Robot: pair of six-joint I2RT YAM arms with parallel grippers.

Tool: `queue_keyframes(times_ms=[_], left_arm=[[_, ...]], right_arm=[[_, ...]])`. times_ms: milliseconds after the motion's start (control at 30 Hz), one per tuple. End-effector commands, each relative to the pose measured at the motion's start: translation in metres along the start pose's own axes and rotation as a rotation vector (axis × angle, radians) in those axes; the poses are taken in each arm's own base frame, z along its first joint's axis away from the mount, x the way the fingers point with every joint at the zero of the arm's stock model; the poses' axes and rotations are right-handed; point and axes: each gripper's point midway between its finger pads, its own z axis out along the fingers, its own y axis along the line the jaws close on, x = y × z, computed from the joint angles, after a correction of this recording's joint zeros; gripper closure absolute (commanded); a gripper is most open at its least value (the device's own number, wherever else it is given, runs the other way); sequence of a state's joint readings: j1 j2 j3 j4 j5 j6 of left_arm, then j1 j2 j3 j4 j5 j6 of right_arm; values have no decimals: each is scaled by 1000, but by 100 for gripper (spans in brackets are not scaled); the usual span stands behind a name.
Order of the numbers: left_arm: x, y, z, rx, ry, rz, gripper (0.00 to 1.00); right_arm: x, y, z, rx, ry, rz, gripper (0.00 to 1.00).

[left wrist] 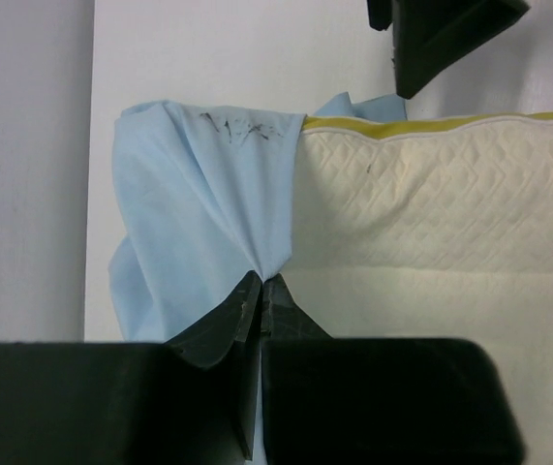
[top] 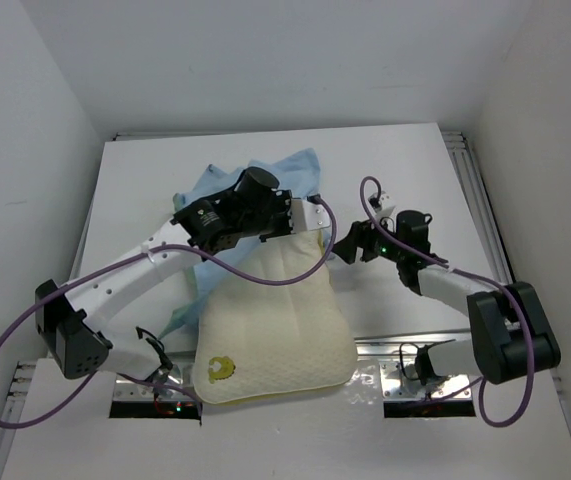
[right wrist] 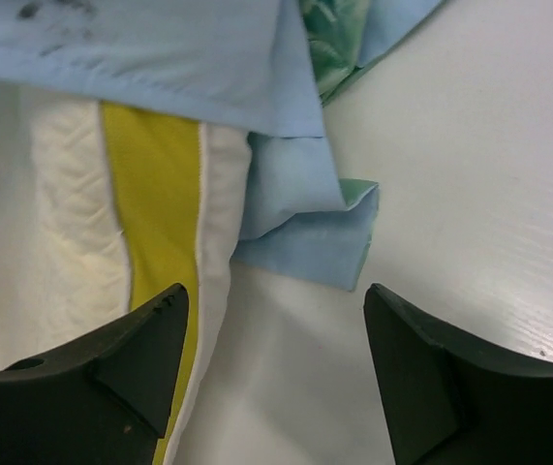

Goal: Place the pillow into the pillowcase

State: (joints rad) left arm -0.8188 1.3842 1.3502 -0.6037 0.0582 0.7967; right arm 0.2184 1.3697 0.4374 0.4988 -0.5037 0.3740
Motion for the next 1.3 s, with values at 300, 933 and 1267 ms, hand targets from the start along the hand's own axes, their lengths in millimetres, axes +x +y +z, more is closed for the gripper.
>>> queue_keyframes(times_ms=[300,933,1267], left_arm=[[-32,28,-57,-120,-99,-41,100],[-29,26,-45,-128,-105,-73,100],[-35,-38,-15,154,-174,-23,18]], right_arm=[[-25,-10,39,-75,57,-167,23],[-20,56,89,-445,7,145,100],[-30,19,35,107,-262,202,100]])
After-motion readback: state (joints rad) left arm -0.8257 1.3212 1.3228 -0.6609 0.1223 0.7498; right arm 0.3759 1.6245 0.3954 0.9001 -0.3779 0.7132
